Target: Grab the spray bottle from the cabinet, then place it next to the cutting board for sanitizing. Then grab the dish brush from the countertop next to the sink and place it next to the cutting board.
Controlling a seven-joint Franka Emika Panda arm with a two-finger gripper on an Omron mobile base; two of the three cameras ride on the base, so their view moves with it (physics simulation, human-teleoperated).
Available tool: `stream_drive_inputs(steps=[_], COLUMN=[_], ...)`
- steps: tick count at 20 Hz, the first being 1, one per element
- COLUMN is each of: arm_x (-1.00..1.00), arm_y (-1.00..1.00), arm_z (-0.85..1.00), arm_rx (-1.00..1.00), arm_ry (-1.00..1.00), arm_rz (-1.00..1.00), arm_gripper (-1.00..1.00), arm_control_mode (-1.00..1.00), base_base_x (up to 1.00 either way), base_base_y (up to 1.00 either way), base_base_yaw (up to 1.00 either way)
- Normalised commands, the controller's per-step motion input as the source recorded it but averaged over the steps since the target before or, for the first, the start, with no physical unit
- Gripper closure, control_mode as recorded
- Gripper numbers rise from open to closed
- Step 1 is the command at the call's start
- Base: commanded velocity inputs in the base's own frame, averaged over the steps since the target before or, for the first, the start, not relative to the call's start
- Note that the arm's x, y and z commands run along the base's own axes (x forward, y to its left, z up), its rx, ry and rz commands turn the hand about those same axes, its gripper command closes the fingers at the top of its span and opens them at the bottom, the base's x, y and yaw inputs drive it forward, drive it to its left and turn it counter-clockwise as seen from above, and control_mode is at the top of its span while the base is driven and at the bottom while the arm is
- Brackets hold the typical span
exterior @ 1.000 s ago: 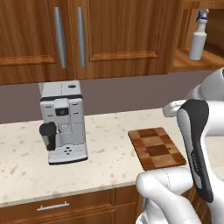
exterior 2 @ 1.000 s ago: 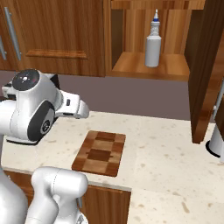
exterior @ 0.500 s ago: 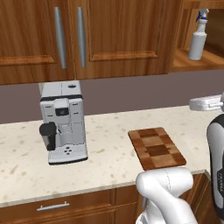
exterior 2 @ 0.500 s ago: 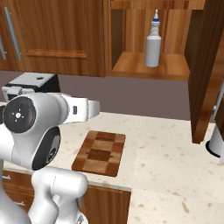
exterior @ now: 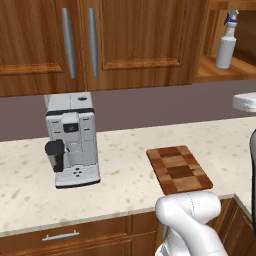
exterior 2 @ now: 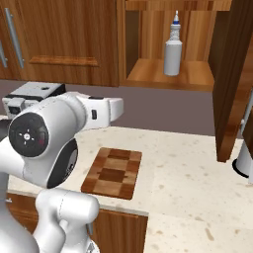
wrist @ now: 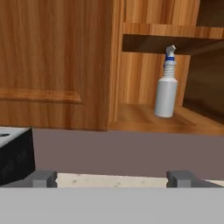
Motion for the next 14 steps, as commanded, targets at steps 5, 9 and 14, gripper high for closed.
stream_drive_inputs(steps=[5,9,14], arm_x=[0.09,0.16,0.26], arm_y=[-0.32,-0.30,-0.24], arm_z=[0.31,0.22,0.17], arm_rx=[0.00,0.00,0.00], arm_ry=[0.00,-0.09,-0.19], arm_rz=[0.00,0.00,0.00], arm_gripper=[-1.00,-1.00,-1.00], arm_control_mode=[-1.00,-1.00,-1.00], base_base_x=[0.00,0.00,0.00], base_base_y=[0.00,0.00,0.00], base_base_yaw=[0.00,0.00,0.00])
